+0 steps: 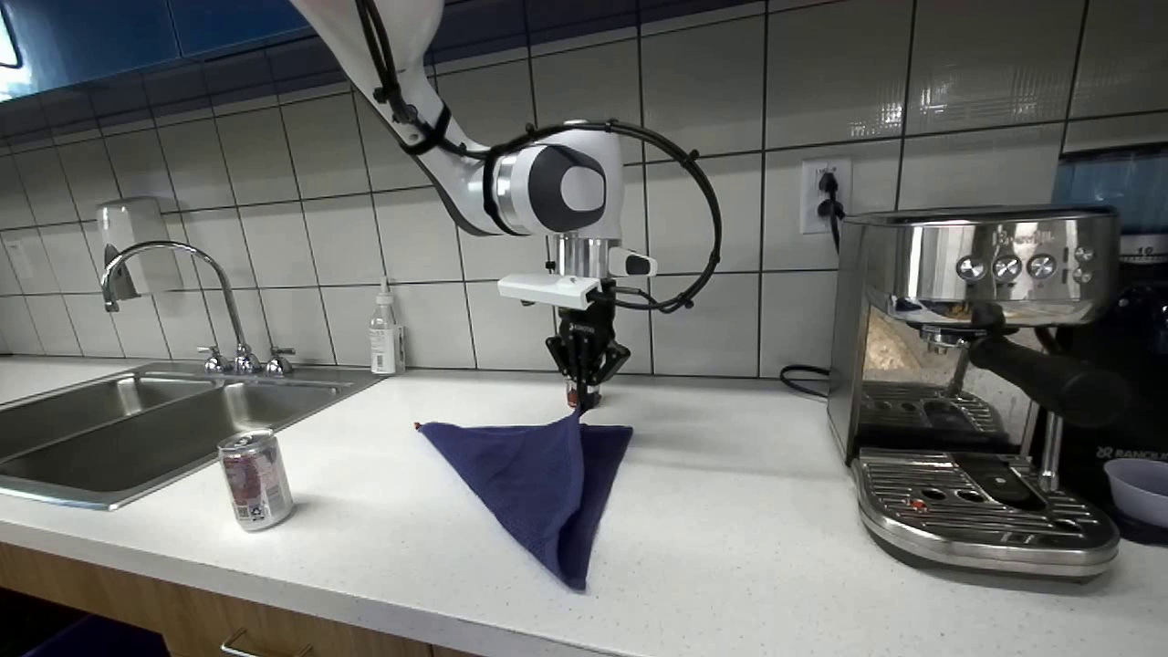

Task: Fold the blue towel twice in a triangular shape

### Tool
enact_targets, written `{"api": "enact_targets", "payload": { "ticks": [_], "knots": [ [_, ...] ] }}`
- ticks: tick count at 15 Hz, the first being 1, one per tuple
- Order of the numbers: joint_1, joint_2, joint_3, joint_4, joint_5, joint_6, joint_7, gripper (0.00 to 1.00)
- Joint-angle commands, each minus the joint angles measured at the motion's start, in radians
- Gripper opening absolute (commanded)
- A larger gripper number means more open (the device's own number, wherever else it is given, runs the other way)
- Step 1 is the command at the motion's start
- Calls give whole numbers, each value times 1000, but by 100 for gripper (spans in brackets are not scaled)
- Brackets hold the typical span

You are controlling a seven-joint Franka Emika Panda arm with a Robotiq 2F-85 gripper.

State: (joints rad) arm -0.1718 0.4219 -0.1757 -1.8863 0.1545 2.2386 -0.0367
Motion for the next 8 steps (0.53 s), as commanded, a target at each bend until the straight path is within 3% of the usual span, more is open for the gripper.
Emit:
{"api": "enact_targets", "payload": {
  "ticks": [1,8],
  "knots": [
    [-12,42,2,54,-27,-20,49,1],
    [-16,111,-6,136,-33,-26,97,1]
  ]
}}
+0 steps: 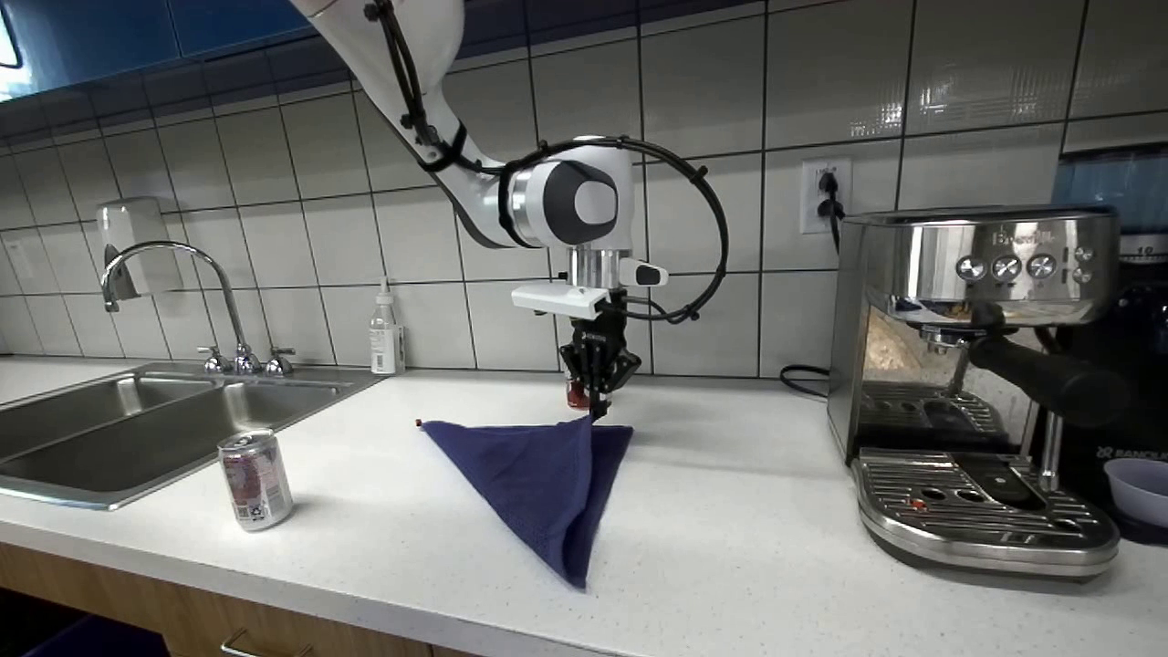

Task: Fold the blue towel twice in a triangular shape

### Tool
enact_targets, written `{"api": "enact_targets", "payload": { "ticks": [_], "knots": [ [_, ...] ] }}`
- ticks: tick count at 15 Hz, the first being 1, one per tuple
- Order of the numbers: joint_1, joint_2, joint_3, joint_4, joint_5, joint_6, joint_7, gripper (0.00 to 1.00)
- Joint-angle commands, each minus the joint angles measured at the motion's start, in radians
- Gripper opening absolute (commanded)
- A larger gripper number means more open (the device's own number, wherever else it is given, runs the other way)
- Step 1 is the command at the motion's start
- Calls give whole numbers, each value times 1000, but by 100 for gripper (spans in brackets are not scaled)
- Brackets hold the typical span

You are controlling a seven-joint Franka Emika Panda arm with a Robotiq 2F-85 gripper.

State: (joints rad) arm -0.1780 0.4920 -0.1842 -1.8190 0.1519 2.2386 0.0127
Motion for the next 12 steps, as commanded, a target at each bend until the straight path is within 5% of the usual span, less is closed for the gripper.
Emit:
{"api": "enact_targets", "payload": {
  "ticks": [1,3,4,5,12],
  "knots": [
    [-10,48,3,78,-33,-28,50,1],
    [-10,61,3,92,-35,-34,57,1],
    [-11,64,5,96,-34,-39,57,27],
    [-11,67,5,97,-33,-39,60,28],
    [0,11,-3,55,-66,-60,66,80]
  ]
}}
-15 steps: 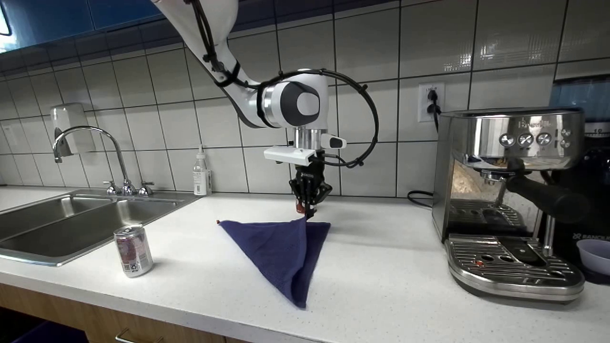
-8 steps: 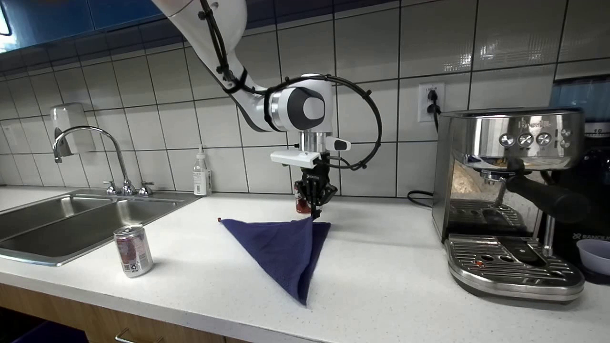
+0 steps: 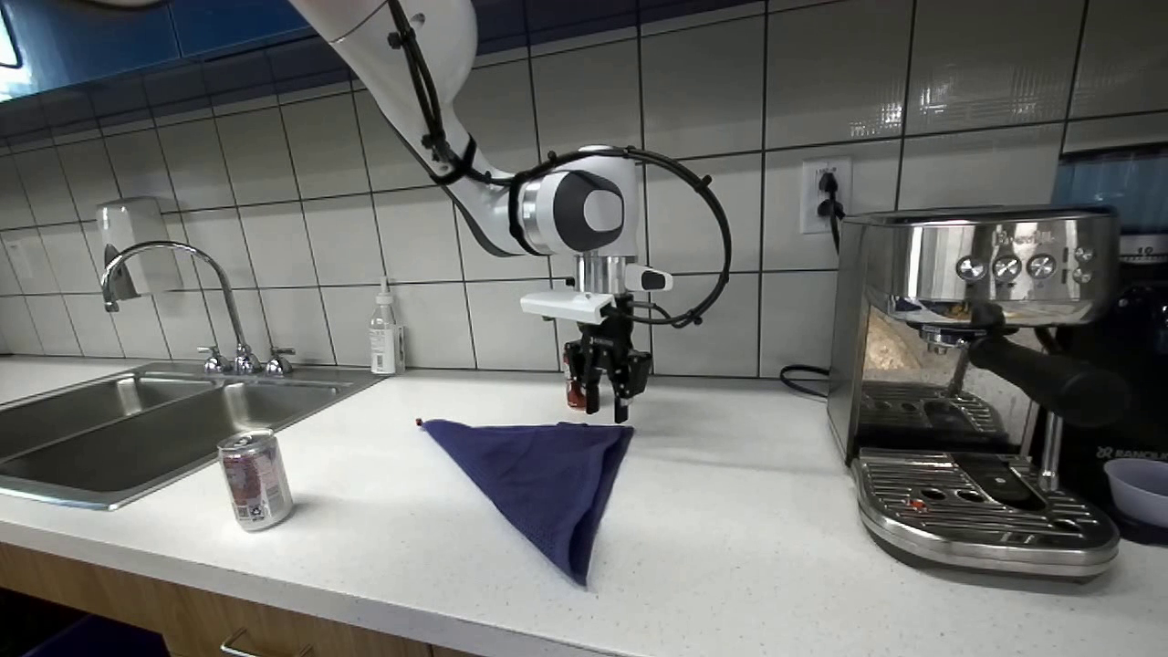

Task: Fold the blue towel twice in a triangular shape

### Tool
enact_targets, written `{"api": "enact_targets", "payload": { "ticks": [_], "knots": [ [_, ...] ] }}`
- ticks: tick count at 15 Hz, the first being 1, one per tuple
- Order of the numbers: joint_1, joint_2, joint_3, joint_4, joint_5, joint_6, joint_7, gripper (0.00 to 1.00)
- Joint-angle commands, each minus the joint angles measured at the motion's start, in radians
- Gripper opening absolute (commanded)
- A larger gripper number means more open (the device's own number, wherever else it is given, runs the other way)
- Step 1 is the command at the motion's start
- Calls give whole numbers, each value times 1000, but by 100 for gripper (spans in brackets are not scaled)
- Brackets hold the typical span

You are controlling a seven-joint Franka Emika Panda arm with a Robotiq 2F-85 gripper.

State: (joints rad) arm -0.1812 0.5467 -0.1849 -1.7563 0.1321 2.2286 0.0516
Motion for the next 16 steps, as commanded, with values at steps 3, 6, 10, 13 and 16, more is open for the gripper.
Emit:
{"api": "enact_targets", "payload": {
  "ticks": [3,6,10,13,16],
  "knots": [
    [8,-94,2,-53,-80,-52,6,99],
    [15,-135,4,-91,-114,-70,-4,100],
    [9,-187,34,-157,-131,-97,-124,100],
    [7,-144,31,-120,-111,-79,-96,100],
    [8,-153,32,-133,-112,-79,-108,100]
  ]
}}
